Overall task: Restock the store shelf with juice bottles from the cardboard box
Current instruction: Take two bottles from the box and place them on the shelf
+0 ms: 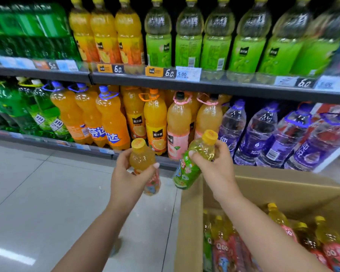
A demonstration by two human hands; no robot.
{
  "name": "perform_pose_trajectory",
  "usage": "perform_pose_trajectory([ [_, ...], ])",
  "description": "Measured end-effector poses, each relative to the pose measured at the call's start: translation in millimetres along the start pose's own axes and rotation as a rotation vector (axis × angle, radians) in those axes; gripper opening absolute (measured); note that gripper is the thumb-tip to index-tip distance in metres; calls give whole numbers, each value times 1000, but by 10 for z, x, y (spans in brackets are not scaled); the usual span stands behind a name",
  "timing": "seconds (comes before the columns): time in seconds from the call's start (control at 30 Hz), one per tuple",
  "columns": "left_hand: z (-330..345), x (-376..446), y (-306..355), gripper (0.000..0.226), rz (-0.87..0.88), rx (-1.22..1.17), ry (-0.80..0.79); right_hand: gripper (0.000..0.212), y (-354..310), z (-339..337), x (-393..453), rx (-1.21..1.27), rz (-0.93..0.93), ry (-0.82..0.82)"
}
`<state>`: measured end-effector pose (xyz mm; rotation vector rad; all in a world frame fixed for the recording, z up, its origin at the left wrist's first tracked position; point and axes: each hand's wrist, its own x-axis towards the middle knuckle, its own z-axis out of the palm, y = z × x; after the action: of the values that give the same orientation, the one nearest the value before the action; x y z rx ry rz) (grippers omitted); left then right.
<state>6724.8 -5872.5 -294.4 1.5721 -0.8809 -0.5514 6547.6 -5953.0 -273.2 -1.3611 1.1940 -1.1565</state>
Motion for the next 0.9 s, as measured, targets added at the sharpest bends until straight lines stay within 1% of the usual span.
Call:
perform_pose_trajectory([
  [0.07,61,25,336,48,15,-34,-10,48,-269,-178,61,30,-16,41],
  [0.17,141,57,926,52,19,-48,-43,44,-811,-469,140,18,-23,82],
  [0.27,224,72,1617,54,24,-48,-105,41,-1474,-777,172,-26,-17,111],
  [0.37,300,98,2367,58,7,-60,-175,42,-2171,-1093,193,-60,-18,127],
  [0.53,324,105,3664,68,-30,-73,-228,39,-3378,-1608,277,-102,7,158],
  [0.6,319,132,4171,54,-17,-74,-244,44,-3846,-1792,337,-112,-3,178],
  [0.67,310,181,4672,49,-5,-64,-263,45,-4296,-1954,403,-128,-7,184],
  [0.8,301,283,5437,54,24,-26,-240,41,-4977,-2212,537,-110,-26,209],
  [0.9,336,346,5759,56,1,-18,-203,42,-5260,-2357,667,-99,-35,218],
])
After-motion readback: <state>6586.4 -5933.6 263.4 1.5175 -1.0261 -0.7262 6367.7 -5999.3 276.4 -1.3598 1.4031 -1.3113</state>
